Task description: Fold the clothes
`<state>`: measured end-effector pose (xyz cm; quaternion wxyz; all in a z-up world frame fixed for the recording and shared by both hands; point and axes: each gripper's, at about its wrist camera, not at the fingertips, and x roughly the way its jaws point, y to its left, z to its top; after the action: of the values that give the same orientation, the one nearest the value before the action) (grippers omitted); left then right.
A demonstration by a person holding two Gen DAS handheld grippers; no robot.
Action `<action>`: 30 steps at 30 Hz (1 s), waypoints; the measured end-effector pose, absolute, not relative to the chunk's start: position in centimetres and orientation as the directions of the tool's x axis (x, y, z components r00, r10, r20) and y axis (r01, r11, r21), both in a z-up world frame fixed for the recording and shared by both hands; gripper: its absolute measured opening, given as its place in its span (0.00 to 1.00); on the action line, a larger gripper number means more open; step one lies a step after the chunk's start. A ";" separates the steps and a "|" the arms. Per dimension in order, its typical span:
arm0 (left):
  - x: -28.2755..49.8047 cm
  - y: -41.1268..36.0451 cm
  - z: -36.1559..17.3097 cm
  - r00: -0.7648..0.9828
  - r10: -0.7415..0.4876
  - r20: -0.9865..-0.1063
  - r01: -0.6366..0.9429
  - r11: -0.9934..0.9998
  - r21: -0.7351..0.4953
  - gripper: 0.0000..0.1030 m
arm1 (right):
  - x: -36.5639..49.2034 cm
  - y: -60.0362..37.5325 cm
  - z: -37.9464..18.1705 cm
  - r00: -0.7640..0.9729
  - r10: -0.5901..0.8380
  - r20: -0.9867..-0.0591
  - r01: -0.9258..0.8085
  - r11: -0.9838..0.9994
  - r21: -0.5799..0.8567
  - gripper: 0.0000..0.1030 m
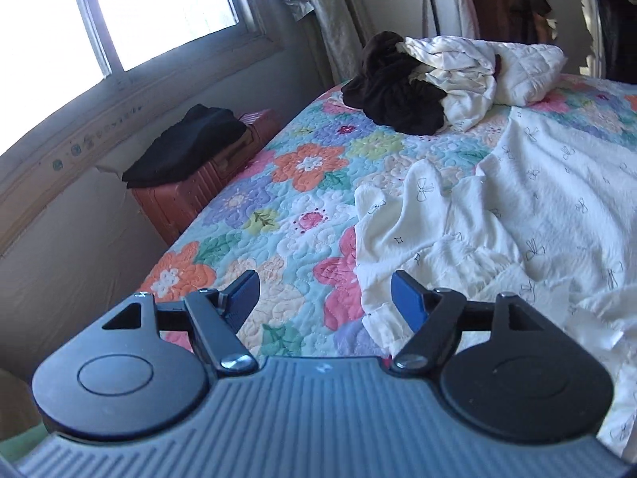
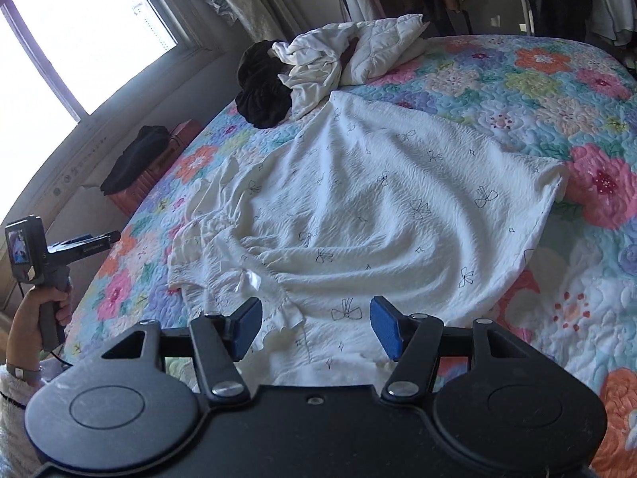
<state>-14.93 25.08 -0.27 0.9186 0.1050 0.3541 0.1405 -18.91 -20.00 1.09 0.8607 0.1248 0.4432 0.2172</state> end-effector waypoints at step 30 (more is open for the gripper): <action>-23.9 9.4 -13.7 0.443 0.087 -0.892 0.274 0.934 0.227 0.04 | -26.4 -14.3 -14.0 0.166 0.391 -0.905 -0.430 0.855 0.290 0.03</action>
<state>-23.89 9.43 -13.71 0.8318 0.1721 0.5248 -0.0563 -26.43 -14.26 -14.04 0.7635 -0.0166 0.5870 0.2687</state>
